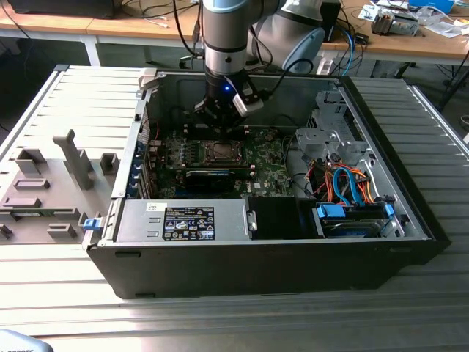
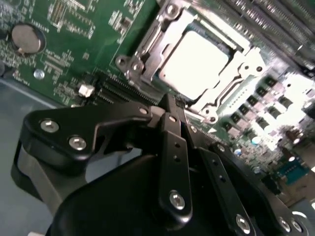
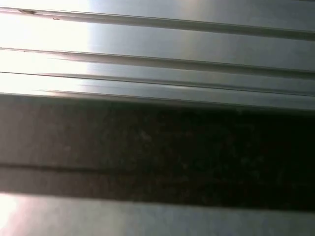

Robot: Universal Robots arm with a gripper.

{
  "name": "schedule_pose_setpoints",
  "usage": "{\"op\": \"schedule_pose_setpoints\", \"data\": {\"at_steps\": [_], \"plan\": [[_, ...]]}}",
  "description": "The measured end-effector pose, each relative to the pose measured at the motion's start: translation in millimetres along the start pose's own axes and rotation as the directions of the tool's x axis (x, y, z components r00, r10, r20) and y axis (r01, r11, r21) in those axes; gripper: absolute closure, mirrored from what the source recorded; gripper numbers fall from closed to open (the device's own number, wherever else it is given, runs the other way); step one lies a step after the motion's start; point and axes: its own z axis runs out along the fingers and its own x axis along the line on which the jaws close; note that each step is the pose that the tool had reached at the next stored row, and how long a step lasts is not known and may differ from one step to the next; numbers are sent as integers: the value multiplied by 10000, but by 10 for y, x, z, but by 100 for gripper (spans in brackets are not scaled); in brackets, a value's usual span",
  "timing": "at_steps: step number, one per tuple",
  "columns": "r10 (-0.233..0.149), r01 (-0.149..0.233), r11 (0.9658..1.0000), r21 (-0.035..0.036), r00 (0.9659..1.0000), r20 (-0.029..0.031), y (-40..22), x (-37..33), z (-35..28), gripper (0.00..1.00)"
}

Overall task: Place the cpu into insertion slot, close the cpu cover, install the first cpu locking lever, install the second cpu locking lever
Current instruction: 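Install the first cpu locking lever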

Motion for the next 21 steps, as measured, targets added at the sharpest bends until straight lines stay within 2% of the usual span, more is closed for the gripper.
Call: {"op": "schedule_pose_setpoints", "data": {"at_steps": [2, 6, 8, 12, 15, 21], "plan": [[-1, 1, 10000, 54, 10000, -3, -51, 4, 2, 89], [-3, 3, 10000, 89, 10000, -6, -139, 10, 6, 89], [-2, 3, 9999, 114, 10000, -8, -210, 15, 9, 89], [-4, 4, 9999, 126, 10000, -10, -254, 18, 10, 89], [-2, 2, 9999, 139, 10000, -11, -257, 18, -12, 89], [-4, 4, 9999, 139, 10000, -10, -260, 16, -145, 89]]}}
